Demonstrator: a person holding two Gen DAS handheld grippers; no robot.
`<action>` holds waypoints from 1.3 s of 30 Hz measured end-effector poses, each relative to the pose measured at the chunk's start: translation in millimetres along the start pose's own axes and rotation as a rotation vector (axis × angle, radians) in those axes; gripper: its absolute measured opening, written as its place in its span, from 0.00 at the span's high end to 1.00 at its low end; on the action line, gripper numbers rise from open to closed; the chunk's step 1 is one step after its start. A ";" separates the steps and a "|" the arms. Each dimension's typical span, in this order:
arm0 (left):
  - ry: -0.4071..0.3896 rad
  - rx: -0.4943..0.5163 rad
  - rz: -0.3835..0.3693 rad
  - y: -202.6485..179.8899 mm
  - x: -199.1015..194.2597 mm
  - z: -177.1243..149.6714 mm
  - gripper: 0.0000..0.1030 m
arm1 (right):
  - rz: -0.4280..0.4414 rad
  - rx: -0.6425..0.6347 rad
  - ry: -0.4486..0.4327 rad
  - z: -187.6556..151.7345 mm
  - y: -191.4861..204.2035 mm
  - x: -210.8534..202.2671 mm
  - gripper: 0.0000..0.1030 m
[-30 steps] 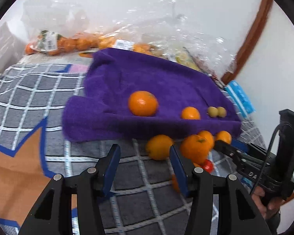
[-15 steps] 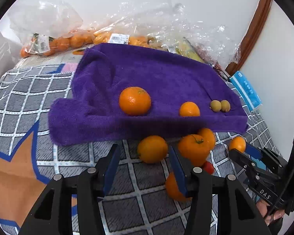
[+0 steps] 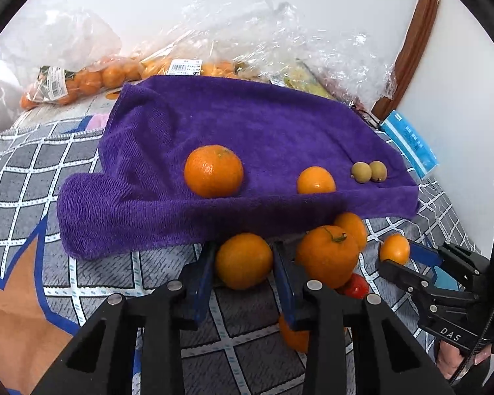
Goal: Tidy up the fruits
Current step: 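Grasp the large yellow lemon with the right tool while the left tool grasps a mandarin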
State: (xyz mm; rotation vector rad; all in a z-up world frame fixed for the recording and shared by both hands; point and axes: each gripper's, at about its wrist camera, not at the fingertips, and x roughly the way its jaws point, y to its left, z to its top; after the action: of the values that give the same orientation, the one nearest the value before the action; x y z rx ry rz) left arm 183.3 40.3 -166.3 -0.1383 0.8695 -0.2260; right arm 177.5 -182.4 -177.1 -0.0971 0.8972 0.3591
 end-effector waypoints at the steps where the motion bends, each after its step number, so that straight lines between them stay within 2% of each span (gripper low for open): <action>1: -0.006 0.001 -0.001 -0.3 -1.2 -0.5 0.68 | 0.002 0.001 0.000 0.0 -0.6 0.3 0.58; 5: -0.018 0.014 -0.020 -2.6 -3.8 -2.2 0.68 | 0.020 0.012 0.002 -0.2 -2.4 1.3 0.56; 6: -0.017 0.020 -0.020 -3.8 -3.7 -2.6 0.68 | 0.024 0.013 0.004 -0.1 -2.1 1.8 0.51; 7: -0.015 0.029 -0.018 -5.6 -3.5 -3.2 0.68 | 0.021 0.011 0.006 0.4 -1.2 2.8 0.47; 11: -0.011 0.036 -0.018 -7.3 -2.2 -2.8 0.68 | -0.015 -0.016 0.014 1.2 4.9 5.6 0.44; 13: -0.016 0.027 -0.016 -5.8 -2.7 -2.2 0.68 | -0.022 -0.021 0.013 0.9 5.5 5.7 0.46; 14: -0.019 0.022 -0.013 -5.1 -2.9 -2.0 0.68 | -0.023 -0.014 0.009 0.6 3.9 5.1 0.49; 15: -0.021 0.019 -0.010 -4.5 -3.2 -2.1 0.68 | -0.024 -0.005 0.005 0.2 2.0 4.5 0.58; 16: -0.023 0.016 -0.011 -4.0 -3.3 -2.2 0.68 | -0.019 0.006 0.002 -0.1 -0.5 3.7 0.59; 21: -0.040 0.015 -0.007 -4.0 -5.9 -2.2 0.68 | 0.002 0.050 -0.023 -0.5 -7.9 -1.2 0.59; 39: -0.147 0.042 -0.010 -16.2 -24.0 -3.7 0.68 | 0.034 -0.004 -0.139 -4.3 2.8 -23.1 0.59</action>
State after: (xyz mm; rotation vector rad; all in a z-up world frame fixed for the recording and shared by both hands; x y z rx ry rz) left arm 163.2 30.6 -147.5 -0.1189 0.7176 -0.2401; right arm 160.2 -186.9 -161.6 -0.0603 0.7618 0.3946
